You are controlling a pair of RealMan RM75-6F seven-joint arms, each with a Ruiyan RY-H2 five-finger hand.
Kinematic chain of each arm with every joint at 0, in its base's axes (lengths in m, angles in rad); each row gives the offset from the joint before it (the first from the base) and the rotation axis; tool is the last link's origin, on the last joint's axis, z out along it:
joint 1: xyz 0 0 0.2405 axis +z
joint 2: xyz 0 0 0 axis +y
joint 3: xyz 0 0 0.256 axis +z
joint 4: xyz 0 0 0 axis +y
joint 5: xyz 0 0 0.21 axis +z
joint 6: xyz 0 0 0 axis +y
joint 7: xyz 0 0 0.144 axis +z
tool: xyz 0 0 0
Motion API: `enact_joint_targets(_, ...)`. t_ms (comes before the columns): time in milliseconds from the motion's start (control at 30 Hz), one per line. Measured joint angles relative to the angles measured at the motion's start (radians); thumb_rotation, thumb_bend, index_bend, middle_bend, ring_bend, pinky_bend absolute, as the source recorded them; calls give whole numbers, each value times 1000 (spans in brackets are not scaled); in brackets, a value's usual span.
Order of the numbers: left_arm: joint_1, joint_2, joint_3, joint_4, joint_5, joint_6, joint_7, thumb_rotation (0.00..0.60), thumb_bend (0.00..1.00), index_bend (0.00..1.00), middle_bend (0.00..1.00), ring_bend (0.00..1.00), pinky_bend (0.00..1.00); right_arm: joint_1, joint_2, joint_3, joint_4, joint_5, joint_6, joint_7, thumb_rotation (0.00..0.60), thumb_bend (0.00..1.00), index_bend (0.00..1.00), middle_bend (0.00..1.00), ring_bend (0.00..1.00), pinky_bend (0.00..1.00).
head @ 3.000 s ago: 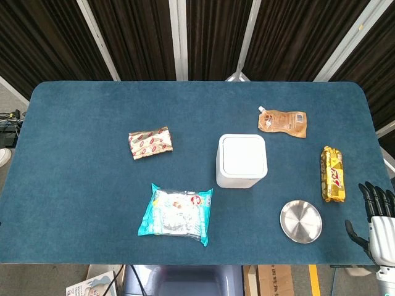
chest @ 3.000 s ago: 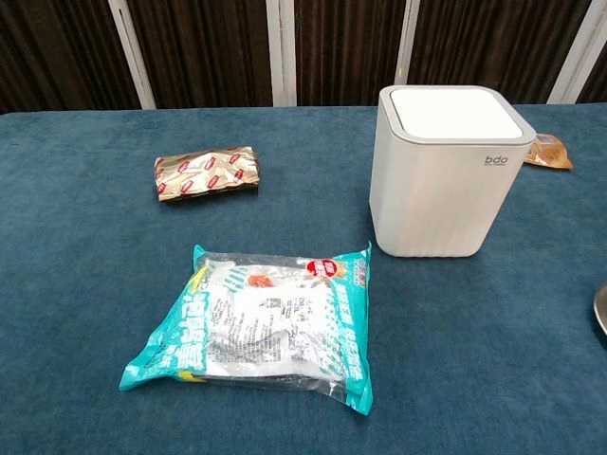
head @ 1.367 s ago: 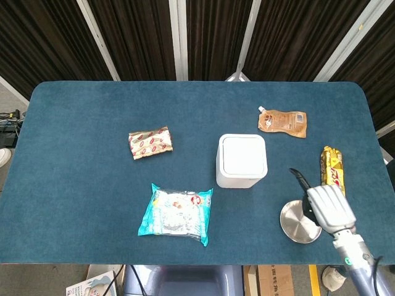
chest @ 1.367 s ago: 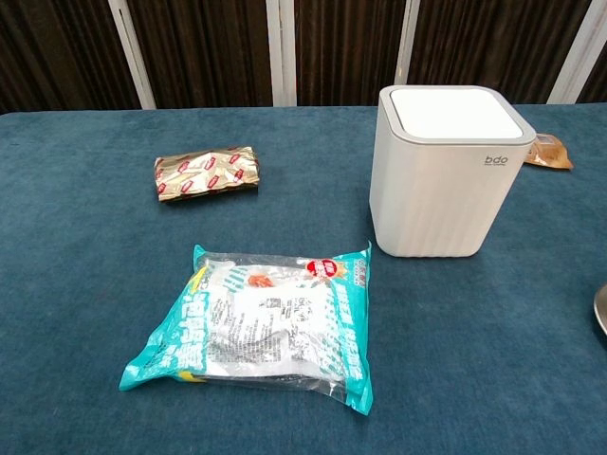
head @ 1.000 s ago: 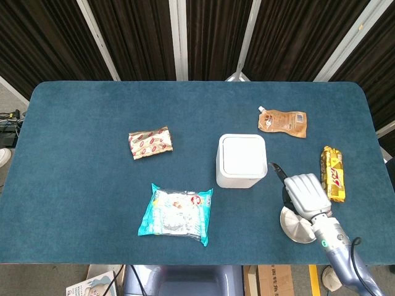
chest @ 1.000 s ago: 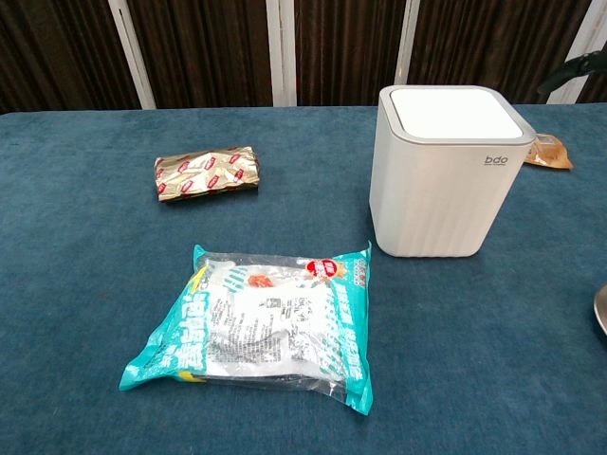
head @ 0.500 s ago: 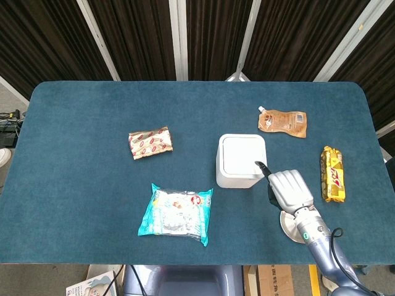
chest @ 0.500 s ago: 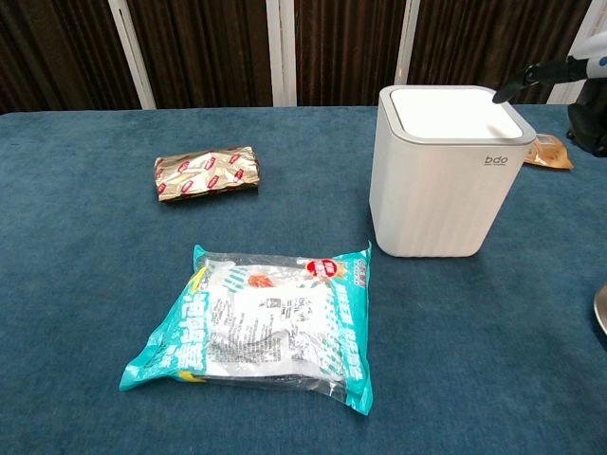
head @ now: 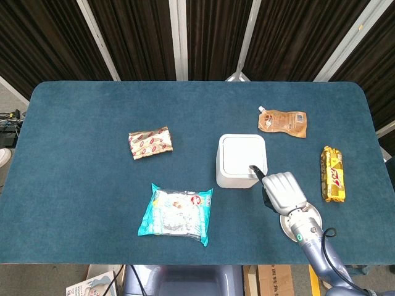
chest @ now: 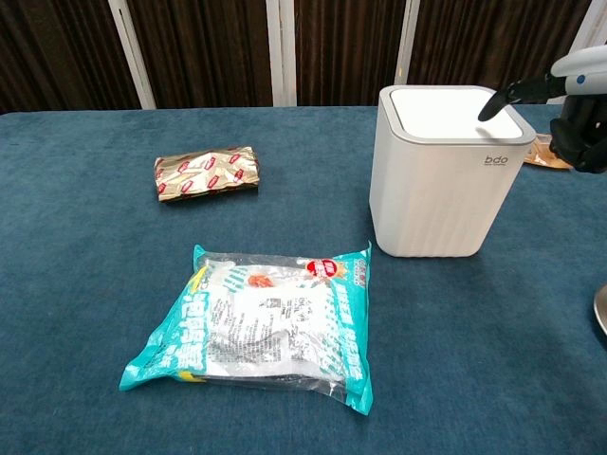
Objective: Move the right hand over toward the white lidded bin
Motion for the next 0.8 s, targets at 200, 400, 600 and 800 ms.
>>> enact_joint_targets(200,0,-1,0,1,0,-1,-1,600,33,179,49,0,0,13,-13,-19,7,8,7,-9,600,899,224,837,852,821)
enact_joint_targets(400,1,-2,-1,3,-1,1,-1,600,32,179,49,0,0,25,-24,-38,12,10,13,-21,600,898,267,837,852,820)
enact_joint_targets(600,1,-2,-2,2,-1,1,-1,600,32,179,49,0,0,32,-27,-40,8,1,27,-12,600,875,46,813,837,820)
enact_joint_targets(800,2,-1,-3,3,-6,0,-7,600,33,179,49,0,0,-8,-3,-22,-11,-101,71,82,600,464,0,176,389,505)
